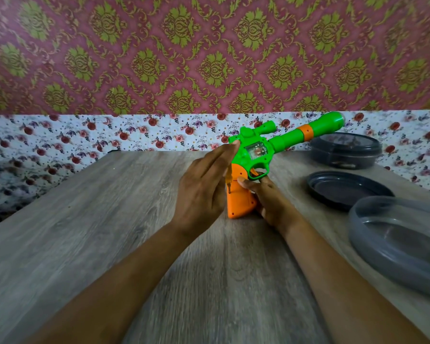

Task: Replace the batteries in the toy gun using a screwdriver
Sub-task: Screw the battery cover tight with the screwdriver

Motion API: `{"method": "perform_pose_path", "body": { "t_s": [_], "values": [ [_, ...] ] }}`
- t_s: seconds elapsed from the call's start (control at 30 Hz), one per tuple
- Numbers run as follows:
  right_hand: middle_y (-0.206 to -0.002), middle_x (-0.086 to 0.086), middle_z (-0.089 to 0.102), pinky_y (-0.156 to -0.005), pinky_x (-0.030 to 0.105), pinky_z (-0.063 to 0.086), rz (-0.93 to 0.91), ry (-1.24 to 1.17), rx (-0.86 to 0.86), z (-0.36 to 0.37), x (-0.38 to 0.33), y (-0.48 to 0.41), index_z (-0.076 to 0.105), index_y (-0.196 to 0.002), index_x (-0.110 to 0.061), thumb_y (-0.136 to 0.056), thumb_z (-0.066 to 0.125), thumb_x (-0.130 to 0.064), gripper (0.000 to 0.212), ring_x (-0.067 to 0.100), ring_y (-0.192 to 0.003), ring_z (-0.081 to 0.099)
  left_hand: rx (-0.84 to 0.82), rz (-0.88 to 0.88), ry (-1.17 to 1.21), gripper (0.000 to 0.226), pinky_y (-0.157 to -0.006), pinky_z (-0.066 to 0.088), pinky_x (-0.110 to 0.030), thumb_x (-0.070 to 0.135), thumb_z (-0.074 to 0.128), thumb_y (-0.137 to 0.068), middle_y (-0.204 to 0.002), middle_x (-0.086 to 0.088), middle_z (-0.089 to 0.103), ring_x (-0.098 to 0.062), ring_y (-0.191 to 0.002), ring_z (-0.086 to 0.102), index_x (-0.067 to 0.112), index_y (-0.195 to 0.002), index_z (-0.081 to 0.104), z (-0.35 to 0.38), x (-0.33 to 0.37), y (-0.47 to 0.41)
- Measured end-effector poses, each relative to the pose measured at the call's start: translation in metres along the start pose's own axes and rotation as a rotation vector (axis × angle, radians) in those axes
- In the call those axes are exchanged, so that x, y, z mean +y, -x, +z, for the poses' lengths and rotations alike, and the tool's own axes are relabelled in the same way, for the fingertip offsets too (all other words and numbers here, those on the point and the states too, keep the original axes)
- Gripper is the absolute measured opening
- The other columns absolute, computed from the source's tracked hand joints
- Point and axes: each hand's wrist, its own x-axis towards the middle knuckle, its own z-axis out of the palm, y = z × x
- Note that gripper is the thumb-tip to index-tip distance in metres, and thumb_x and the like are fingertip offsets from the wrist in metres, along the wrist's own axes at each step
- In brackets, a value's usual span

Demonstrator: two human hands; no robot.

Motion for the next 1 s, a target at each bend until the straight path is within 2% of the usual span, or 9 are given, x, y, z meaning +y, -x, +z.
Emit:
{"method": "perform_pose_path", "body": {
  "t_s": [0.13,0.2,0.27,0.37,0.47,0.6,0.77,0.87,1.0],
  "values": [
    [-0.122,0.007,0.061,-0.077,0.039,0.054,0.001,0.004,-0.002,-0.001,0.0021,-0.0016,0.046,-0.133,-0.018,-0.086,0.059,-0.008,0.049,0.022,-0.104,0.061,0.028,0.034,0.015,0.037,-0.094,0.048,-0.034,0.014,0.041,-0.097,-0.133,-0.014,0.053,-0.021,-0.123,0.05,0.006,-0.132,0.051,0.0002,0.0001,-0.0009],
    [-0.118,0.006,0.062,-0.073,0.036,0.055,-0.007,0.008,-0.009,-0.0011,0.0024,-0.0021,0.046,-0.132,-0.017,-0.086,0.058,-0.007,0.048,0.02,-0.102,0.062,0.054,0.053,0.003,0.034,-0.087,0.048,-0.028,0.024,0.043,-0.099,-0.127,-0.009,0.052,-0.018,-0.114,0.053,0.013,-0.13,0.052,0.0,-0.0004,-0.0016],
    [-0.116,0.005,0.063,-0.07,0.034,0.055,-0.005,0.012,-0.011,-0.0008,0.0025,-0.0022,0.047,-0.13,-0.017,-0.087,0.057,-0.007,0.046,0.018,-0.099,0.063,0.079,0.046,-0.004,0.03,-0.073,0.046,-0.025,0.028,0.045,-0.098,-0.11,-0.001,0.049,-0.013,-0.095,0.052,0.017,-0.123,0.056,-0.0012,0.0001,-0.0019],
    [-0.123,0.011,0.061,-0.08,0.041,0.054,-0.002,0.01,-0.027,-0.0018,0.0036,-0.0038,0.047,-0.132,-0.015,-0.086,0.058,-0.006,0.048,0.025,-0.105,0.062,0.094,0.022,-0.01,0.024,-0.06,0.044,-0.03,0.02,0.05,-0.095,-0.097,0.001,0.048,-0.011,-0.08,0.05,0.011,-0.111,0.066,-0.0032,-0.0011,-0.0019],
    [-0.119,0.009,0.061,-0.078,0.039,0.055,-0.006,0.024,-0.021,-0.0004,0.0015,-0.0032,0.047,-0.131,-0.015,-0.087,0.057,-0.004,0.046,0.021,-0.099,0.062,0.078,0.027,0.02,0.028,-0.066,0.048,-0.034,0.006,0.048,-0.092,-0.104,-0.008,0.061,-0.015,-0.089,0.057,0.014,-0.118,0.057,-0.0042,-0.0017,-0.0034],
    [-0.121,0.009,0.06,-0.078,0.04,0.054,-0.006,0.032,-0.008,0.0003,0.0013,-0.0031,0.045,-0.133,-0.015,-0.087,0.057,-0.005,0.049,0.021,-0.099,0.061,0.084,-0.032,0.032,0.038,-0.076,0.051,-0.033,0.01,0.043,-0.095,-0.115,-0.009,0.064,-0.015,-0.095,0.06,0.012,-0.133,0.043,-0.004,-0.0015,-0.0035],
    [-0.12,0.007,0.061,-0.075,0.039,0.055,-0.007,0.041,-0.004,-0.0006,0.002,-0.0031,0.047,-0.132,-0.017,-0.086,0.058,-0.007,0.048,0.019,-0.098,0.062,0.075,-0.038,0.027,0.037,-0.08,0.054,-0.036,0.016,0.043,-0.096,-0.121,-0.011,0.062,-0.02,-0.105,0.061,0.009,-0.131,0.05,-0.0041,-0.0046,-0.0021],
    [-0.116,0.006,0.062,-0.073,0.037,0.056,0.0,0.046,0.001,-0.0005,0.0018,-0.0025,0.048,-0.131,-0.017,-0.086,0.059,-0.007,0.047,0.018,-0.095,0.063,0.09,-0.027,0.022,0.034,-0.075,0.05,-0.029,0.025,0.051,-0.095,-0.11,-0.011,0.059,-0.013,-0.096,0.057,0.009,-0.124,0.058,-0.0038,-0.0039,-0.0027],
    [-0.12,0.007,0.061,-0.082,0.043,0.053,0.003,0.062,0.006,-0.0008,0.0026,-0.0032,0.047,-0.131,-0.017,-0.085,0.06,-0.008,0.048,0.025,-0.105,0.06,0.085,-0.03,0.043,0.03,-0.064,0.051,-0.035,0.026,0.054,-0.094,-0.095,-0.008,0.064,-0.012,-0.083,0.059,0.01,-0.117,0.064,-0.0055,-0.0017,-0.0031]
  ]
}}
